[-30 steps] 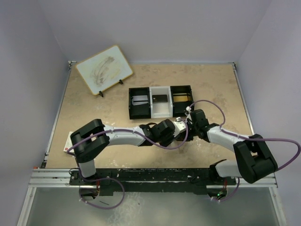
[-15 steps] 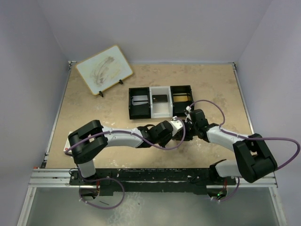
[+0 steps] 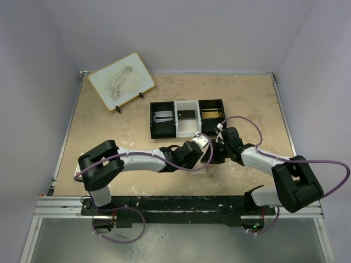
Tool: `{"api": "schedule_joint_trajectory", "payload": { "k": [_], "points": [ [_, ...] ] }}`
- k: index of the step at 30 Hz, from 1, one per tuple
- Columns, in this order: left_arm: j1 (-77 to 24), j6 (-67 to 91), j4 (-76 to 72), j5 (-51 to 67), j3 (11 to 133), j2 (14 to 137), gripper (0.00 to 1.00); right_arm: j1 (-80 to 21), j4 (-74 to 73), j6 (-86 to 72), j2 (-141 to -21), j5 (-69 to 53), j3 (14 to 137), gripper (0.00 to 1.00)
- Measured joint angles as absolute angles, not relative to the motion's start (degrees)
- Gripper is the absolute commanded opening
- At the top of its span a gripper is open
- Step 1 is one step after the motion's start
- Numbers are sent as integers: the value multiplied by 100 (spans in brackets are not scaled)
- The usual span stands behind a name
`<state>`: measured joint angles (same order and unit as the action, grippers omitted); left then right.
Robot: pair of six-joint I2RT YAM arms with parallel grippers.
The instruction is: Take the credit cards out of the card holder
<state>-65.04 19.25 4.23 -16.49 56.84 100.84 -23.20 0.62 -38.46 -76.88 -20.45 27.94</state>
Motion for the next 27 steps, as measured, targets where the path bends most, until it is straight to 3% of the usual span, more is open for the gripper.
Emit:
{"api": "schedule_joint_trajectory", "payload": {
  "k": [9, 21, 23, 27],
  "points": [
    [-6462, 2569, 543, -2587, 5002, 9478, 40, -2320, 58, -3844, -7688, -2032, 2794, 28],
    [-6451, 4080, 16, -2432, 4532, 9415, 42, -2320, 16, -3846, -7723, -2029, 2829, 28],
    [-6451, 4383, 3, -2429, 4475, 9402, 38, -2320, 14, -3844, -7723, -2029, 2832, 28],
    [-6445, 4783, -30, -2499, 4471, 9360, 15, -2320, 1, -3844, -7725, -2029, 2838, 28]
  ]
}}
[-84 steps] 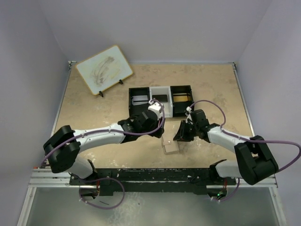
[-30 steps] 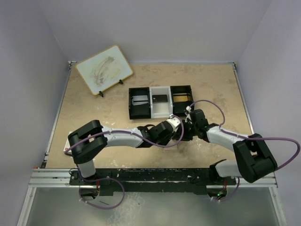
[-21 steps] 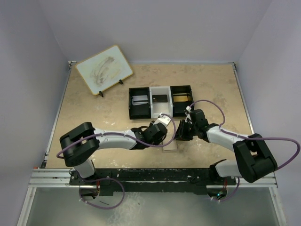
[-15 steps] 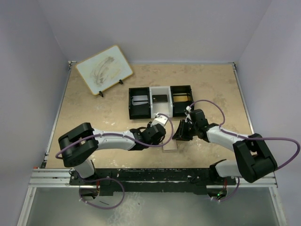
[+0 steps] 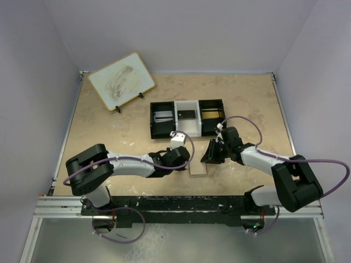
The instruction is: Take the credit cards out of the card holder
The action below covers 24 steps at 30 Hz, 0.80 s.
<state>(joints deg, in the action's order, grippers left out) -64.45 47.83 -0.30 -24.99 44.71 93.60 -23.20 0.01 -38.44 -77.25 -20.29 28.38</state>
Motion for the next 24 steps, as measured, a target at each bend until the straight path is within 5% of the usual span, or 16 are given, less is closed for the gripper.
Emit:
{"api": "schedule_joint_trajectory", "payload": {
  "k": [3, 24],
  "points": [
    [-6425, 4954, -93, -2539, 4471, 9308, 0, -2320, -3, -3844, -7725, -2027, 2840, 28],
    [-6381, 4628, 228, -2685, 4425, 7509, 0, -2320, -1326, -3601, -7155, -1426, 3909, 53]
  ]
}}
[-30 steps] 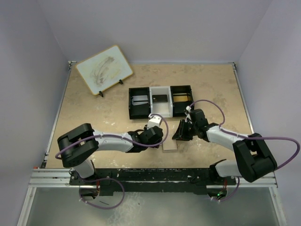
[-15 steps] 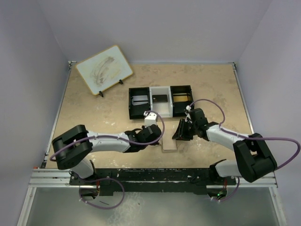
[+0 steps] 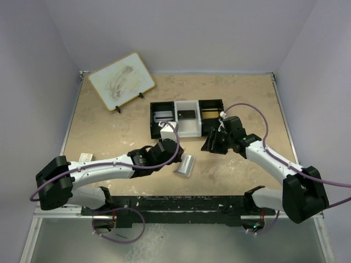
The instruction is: Take the credit cards out of the card holder
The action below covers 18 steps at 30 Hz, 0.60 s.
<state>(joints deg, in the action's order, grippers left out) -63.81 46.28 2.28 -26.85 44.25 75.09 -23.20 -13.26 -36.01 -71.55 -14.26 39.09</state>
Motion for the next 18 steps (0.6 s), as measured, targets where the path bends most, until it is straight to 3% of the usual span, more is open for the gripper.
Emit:
{"api": "schedule_joint_trajectory", "payload": {
  "k": [8, 18],
  "points": [
    [-6381, 4630, 456, -2613, 4525, 7509, 0, -2320, -1181, -3723, -6862, -1680, 3854, 52],
    [-6375, 5151, 1094, -3529, 3994, 6834, 0, -2423, 167, -4536, -6807, -2698, 2971, 52]
  ]
}}
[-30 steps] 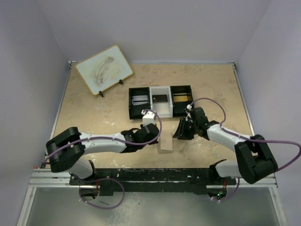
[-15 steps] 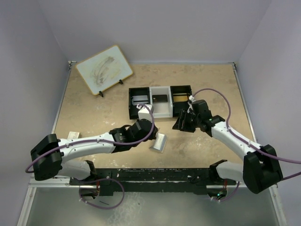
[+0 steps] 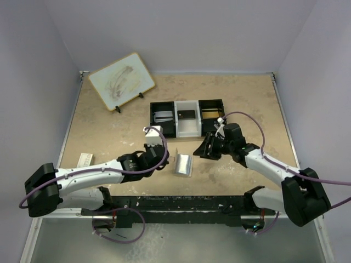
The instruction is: Take the credit cards out of the card holder
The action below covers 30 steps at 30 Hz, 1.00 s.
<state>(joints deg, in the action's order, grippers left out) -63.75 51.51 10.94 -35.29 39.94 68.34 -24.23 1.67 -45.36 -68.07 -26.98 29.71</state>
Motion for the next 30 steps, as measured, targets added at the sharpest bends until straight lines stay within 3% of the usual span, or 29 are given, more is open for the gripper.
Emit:
{"api": "schedule_joint_trajectory", "payload": {
  "k": [17, 30],
  "points": [
    [-6230, 5745, 1774, -3870, 2786, 6593, 0, -3374, 963, -4895, -8298, -2945, 3258, 45],
    [-6230, 5747, 1756, -3760, 2738, 6652, 0, -3605, 1286, -4939, -8965, -2978, 3551, 43]
  ]
}}
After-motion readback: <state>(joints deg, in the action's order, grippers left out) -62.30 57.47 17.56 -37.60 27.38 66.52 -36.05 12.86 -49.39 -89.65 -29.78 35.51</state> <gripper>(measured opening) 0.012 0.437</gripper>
